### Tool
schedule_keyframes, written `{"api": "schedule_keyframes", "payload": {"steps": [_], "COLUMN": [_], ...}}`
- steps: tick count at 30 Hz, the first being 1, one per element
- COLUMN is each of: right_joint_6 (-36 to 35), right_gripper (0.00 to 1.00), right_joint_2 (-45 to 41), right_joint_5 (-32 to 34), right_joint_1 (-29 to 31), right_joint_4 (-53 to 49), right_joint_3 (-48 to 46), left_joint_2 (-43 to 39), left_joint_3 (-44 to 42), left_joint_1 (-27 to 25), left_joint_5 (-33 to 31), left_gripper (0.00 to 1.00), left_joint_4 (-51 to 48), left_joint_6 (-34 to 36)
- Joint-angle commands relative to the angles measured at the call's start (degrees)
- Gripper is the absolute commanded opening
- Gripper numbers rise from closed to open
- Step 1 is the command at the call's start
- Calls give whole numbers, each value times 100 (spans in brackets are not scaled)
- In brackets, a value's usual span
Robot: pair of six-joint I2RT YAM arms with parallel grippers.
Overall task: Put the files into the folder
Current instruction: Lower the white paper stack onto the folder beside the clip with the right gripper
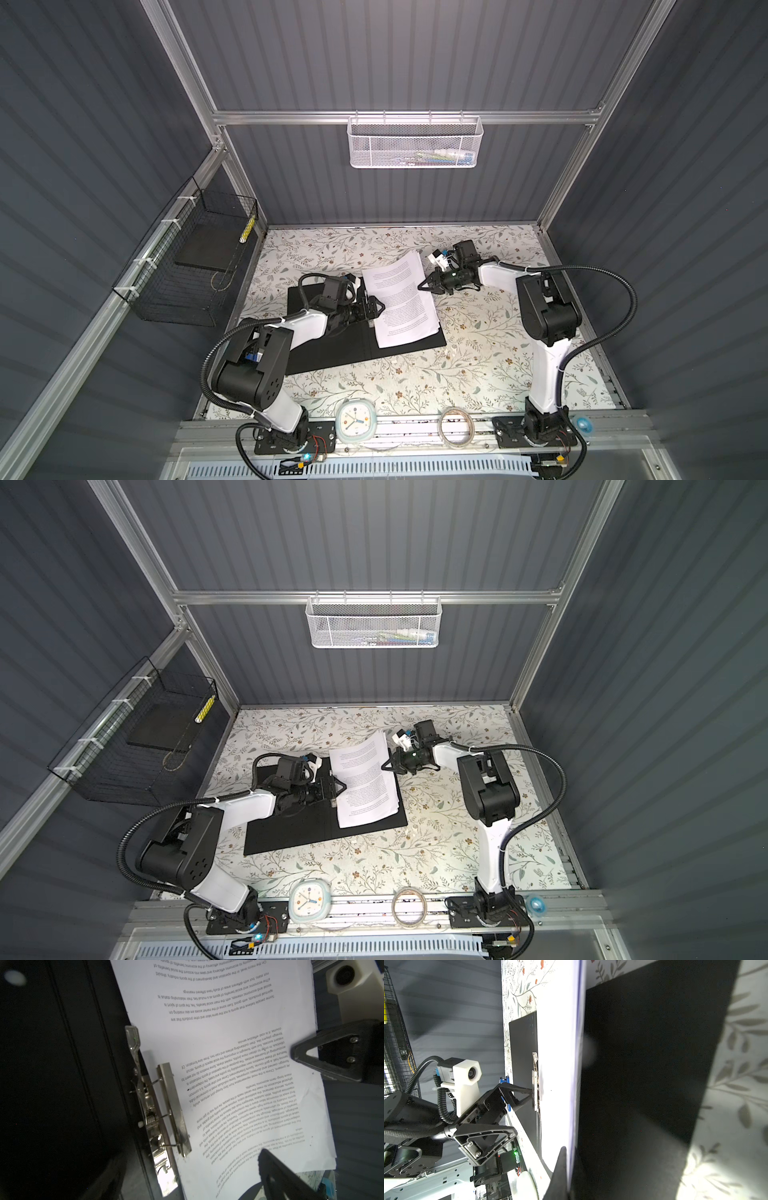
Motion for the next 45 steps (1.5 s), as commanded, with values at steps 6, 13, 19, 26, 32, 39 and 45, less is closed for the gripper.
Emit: {"api": "schedule_keyframes", "payload": {"steps": [6, 13, 19, 26, 32, 39, 45], "right_joint_6": [105, 212, 64, -309, -550, -896, -1005], "right_gripper": [0, 1, 10, 34, 58, 68, 73], "right_joint_2": [52, -10, 10, -171, -621, -1445, -2092], "right_joint_5": [127, 230, 390, 1024, 2101, 2766, 3107], "right_joint_1": [103, 159, 190, 199, 192, 177, 164], "right_joint_4": [125, 159, -84, -776, -1307, -1751, -1999], "right_joint_3": [-65, -168, -77, 128, 103, -178, -652], "left_joint_2": [-20, 14, 41, -101, -313, -247, 332], "left_joint_3": [-27, -13, 23, 214, 721, 1926, 3130], "left_joint_1": [23, 22, 15, 18, 20, 23, 17], "left_joint_5": [158, 149, 124, -89, -703, -1875, -2182], "left_gripper": [99, 99, 99, 99, 99, 99, 99], "left_joint_4": [-8, -13, 4, -392, -1254, -2370, -2760], "left_joint_6": [69, 78, 50, 209, 552, 1016, 1516]}}
